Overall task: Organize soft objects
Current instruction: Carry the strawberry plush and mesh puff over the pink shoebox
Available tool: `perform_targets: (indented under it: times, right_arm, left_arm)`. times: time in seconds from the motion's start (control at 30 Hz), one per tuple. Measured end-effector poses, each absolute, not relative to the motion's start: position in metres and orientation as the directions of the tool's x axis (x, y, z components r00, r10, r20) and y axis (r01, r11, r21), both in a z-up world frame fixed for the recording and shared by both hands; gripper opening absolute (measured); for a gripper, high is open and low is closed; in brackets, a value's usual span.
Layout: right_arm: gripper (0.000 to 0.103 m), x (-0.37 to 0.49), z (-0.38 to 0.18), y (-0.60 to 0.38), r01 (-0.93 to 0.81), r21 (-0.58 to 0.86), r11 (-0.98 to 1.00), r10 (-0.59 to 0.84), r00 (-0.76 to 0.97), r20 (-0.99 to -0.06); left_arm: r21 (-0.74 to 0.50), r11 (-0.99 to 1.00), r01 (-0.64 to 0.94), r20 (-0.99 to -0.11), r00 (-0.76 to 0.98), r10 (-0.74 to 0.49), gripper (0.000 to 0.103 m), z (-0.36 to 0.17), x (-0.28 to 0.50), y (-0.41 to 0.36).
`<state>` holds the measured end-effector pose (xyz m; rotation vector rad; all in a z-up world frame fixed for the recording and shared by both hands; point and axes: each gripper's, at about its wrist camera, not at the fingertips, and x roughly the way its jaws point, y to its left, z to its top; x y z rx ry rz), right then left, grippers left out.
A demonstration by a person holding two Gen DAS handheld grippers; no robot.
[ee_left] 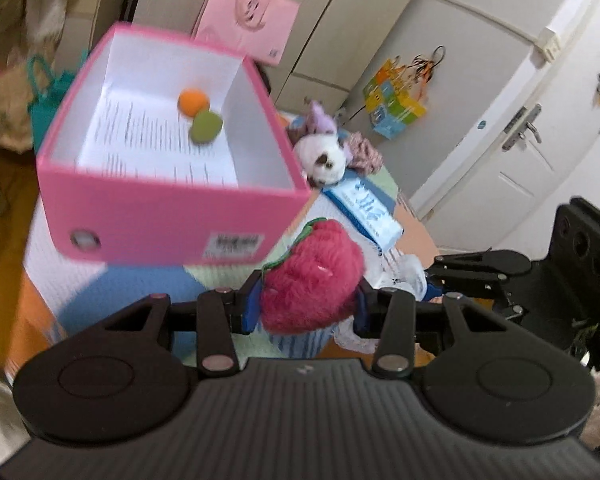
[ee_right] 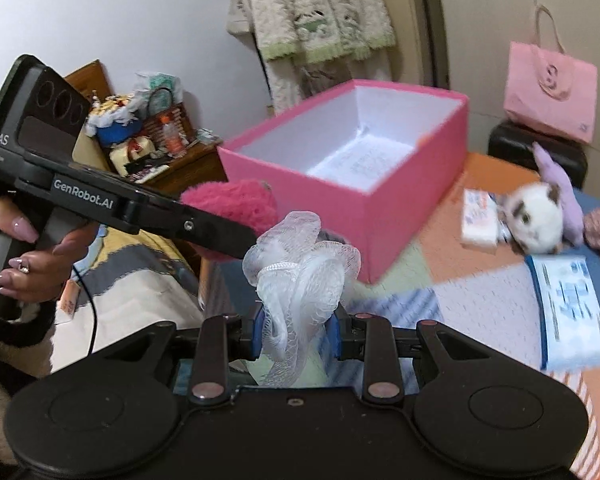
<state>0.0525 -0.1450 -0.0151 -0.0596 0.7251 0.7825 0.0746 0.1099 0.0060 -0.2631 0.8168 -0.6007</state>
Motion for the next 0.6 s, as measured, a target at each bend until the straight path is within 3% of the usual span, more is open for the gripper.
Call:
perform_targets:
  times: [0.6]
  right_arm:
    - [0.036, 0.118, 0.035, -0.104, -0.643, 0.061, 0.763, 0.591, 0.657, -0.469]
  left_arm:
    - [-0.325, 0.842, 0.430, -0.470, 0.699, -0.539, 0.042, 0.058, 0.140, 0.124]
